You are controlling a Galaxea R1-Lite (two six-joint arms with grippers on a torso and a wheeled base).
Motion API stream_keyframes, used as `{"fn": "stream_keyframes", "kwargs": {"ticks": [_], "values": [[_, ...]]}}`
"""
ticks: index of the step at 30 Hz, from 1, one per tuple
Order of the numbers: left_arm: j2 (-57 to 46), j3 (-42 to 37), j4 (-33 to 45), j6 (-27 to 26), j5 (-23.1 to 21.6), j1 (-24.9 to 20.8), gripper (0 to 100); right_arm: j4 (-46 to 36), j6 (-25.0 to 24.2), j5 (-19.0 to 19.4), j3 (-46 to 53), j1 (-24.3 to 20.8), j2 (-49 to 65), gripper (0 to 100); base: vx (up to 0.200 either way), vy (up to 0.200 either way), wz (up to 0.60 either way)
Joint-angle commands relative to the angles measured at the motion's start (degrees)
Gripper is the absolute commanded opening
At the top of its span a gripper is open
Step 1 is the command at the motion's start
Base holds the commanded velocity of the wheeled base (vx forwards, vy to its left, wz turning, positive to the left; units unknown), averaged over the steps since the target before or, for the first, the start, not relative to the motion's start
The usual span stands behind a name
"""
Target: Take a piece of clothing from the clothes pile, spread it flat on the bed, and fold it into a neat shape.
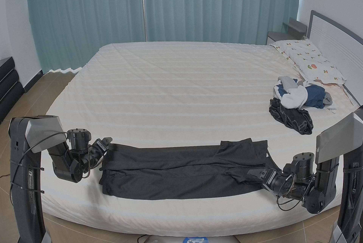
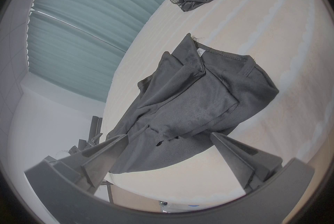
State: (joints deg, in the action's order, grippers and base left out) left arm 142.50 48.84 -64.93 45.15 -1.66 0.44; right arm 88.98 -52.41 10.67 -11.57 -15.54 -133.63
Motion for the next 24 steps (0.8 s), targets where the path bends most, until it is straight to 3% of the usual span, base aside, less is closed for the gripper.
{"fn": "stream_keyframes", "kwargs": {"ticks": [1,11,24], "values": [[-1.3,-1.0,0.0,0.4,0.1,0.1,100,0.6,-0.2,-0.6,-0.1,-1.9,-1.5,100,0.000,0.000,0.00],[-1.0,-0.9,0.0,0.4,0.1,0.2,100,0.7,-3.2,-3.3,-3.7,-2.1,-3.1,100,0.000,0.000,0.00],[-0.9,-0.9,0.0,0.3,0.2,0.1,100,0.7,-6.4,-3.5,-4.7,-2.7,-2.4,100,0.000,0.000,0.00]]}}
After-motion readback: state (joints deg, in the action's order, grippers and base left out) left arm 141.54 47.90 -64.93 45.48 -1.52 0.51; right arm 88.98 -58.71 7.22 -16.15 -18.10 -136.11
